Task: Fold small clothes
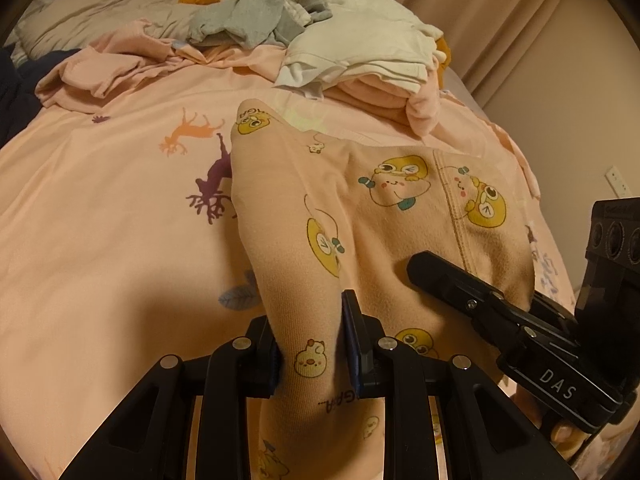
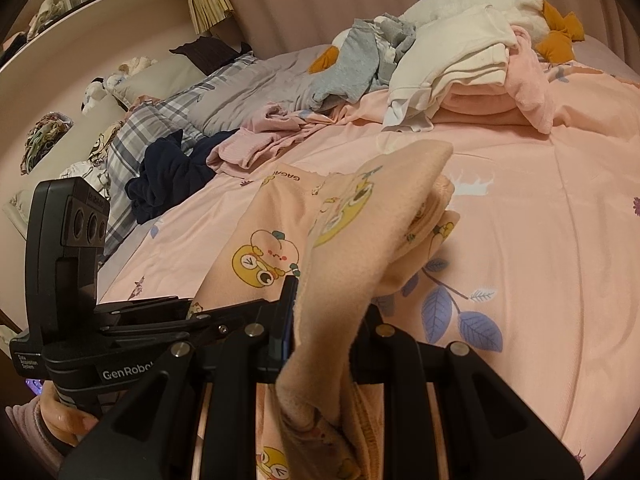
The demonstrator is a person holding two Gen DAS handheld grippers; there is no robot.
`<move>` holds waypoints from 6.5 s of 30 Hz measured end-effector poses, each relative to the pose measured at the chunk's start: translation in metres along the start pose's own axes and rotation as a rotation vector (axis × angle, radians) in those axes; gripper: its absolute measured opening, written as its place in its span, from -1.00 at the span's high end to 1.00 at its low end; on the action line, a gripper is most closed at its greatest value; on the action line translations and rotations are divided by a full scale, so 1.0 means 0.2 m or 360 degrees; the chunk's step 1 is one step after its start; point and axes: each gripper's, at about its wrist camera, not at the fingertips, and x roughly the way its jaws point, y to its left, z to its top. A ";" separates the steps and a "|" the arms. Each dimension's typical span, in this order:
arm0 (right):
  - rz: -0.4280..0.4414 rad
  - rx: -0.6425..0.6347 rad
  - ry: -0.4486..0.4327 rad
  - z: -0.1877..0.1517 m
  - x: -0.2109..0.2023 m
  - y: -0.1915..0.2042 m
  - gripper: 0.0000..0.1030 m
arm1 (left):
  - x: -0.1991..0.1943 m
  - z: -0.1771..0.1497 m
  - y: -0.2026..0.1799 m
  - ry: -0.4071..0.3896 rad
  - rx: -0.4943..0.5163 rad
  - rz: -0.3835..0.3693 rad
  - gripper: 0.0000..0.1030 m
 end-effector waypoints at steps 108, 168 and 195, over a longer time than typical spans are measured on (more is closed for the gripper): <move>-0.0017 0.0297 0.0156 -0.11 0.16 -0.29 0.19 | 0.12 -0.01 0.07 0.0105 0.0015 0.0141 0.02; -0.0270 0.0000 0.0078 -0.33 -0.15 -0.05 0.10 | -0.11 -0.36 -0.01 0.0069 0.0089 0.0332 -0.08; -0.0459 0.0168 0.0052 -0.52 -0.50 -0.11 -0.15 | -0.40 -0.50 -0.15 -0.0043 0.0102 0.0445 -0.41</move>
